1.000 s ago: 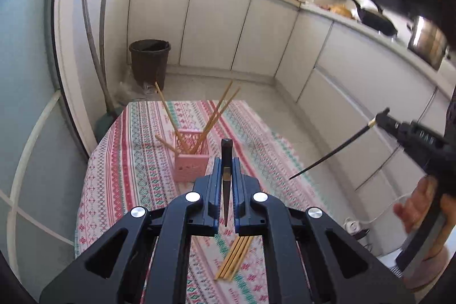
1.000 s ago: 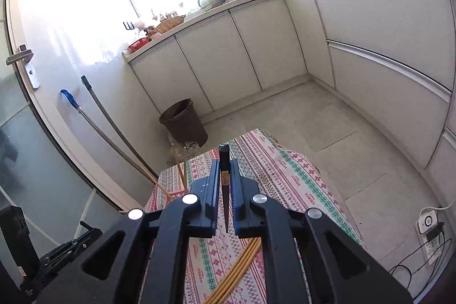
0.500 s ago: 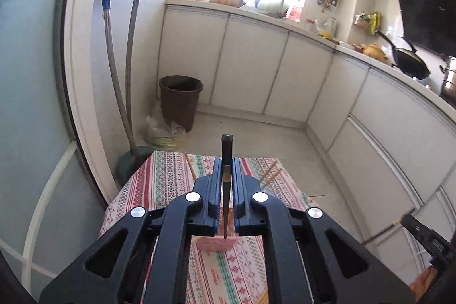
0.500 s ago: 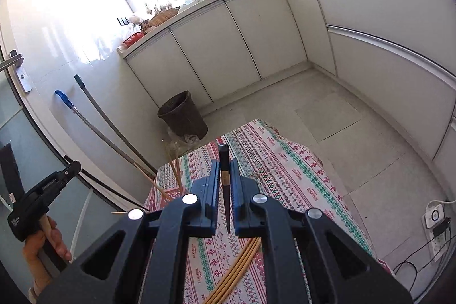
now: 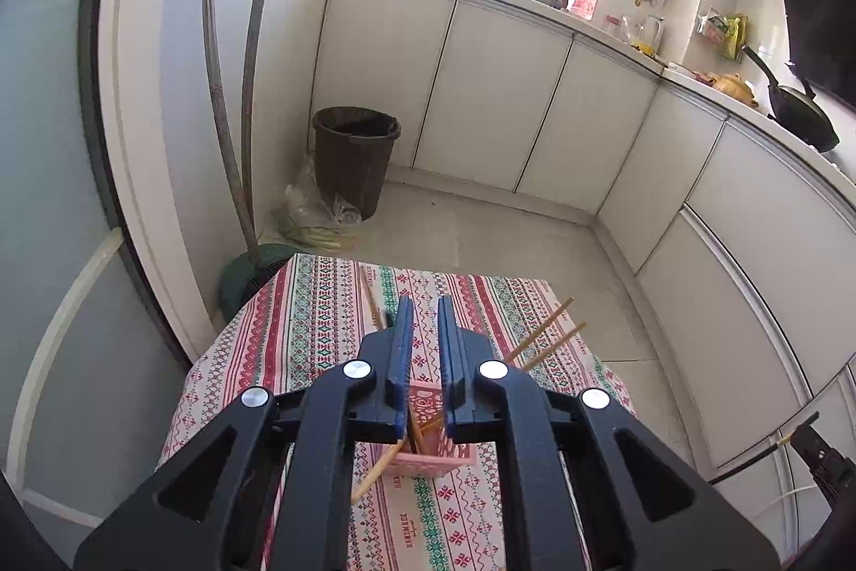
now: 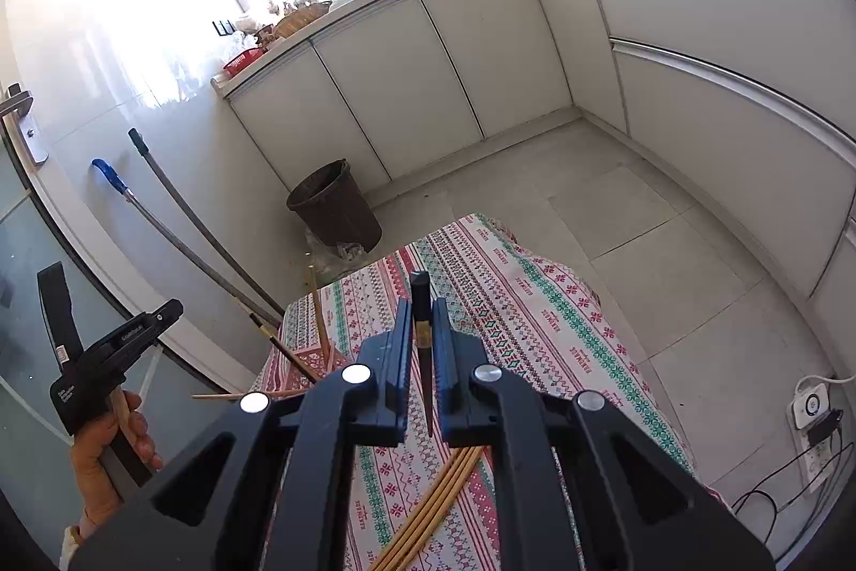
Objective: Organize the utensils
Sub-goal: 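Carry both black chopsticks over the pink holder and open both tools to drop them in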
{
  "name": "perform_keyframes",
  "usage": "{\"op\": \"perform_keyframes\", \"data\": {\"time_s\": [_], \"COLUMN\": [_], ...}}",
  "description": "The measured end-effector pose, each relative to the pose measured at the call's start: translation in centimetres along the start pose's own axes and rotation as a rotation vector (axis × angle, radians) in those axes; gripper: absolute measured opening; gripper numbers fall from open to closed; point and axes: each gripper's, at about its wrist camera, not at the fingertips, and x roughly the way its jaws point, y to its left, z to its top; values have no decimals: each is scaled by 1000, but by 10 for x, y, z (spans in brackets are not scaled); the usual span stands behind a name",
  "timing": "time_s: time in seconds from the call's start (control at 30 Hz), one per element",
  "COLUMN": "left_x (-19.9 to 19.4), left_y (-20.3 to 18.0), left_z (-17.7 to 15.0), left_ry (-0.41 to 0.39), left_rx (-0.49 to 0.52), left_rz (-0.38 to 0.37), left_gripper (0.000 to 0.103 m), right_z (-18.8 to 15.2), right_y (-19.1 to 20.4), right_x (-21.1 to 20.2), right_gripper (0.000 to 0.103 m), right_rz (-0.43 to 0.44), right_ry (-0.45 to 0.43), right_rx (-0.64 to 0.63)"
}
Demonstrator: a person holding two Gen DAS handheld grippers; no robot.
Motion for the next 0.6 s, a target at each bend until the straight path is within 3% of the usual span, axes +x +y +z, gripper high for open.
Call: {"op": "perform_keyframes", "data": {"time_s": [0.23,0.37,0.5,0.6], "left_x": [-41,-55,-59,-66], "left_y": [11,26,35,39], "left_z": [-23,-46,-59,-58], "left_ry": [-30,23,48,17], "left_rx": [-18,-52,-46,-15], "left_rz": [7,22,62,99], "left_gripper": [11,15,15,15], "right_z": [1,2,4,6], "right_y": [13,30,54,75], "right_x": [1,8,21,29], "right_gripper": [8,8,8,8], "right_rz": [21,42,56,64], "right_ry": [-9,-16,-22,-35], "right_rx": [-16,-30,-58,-90]}}
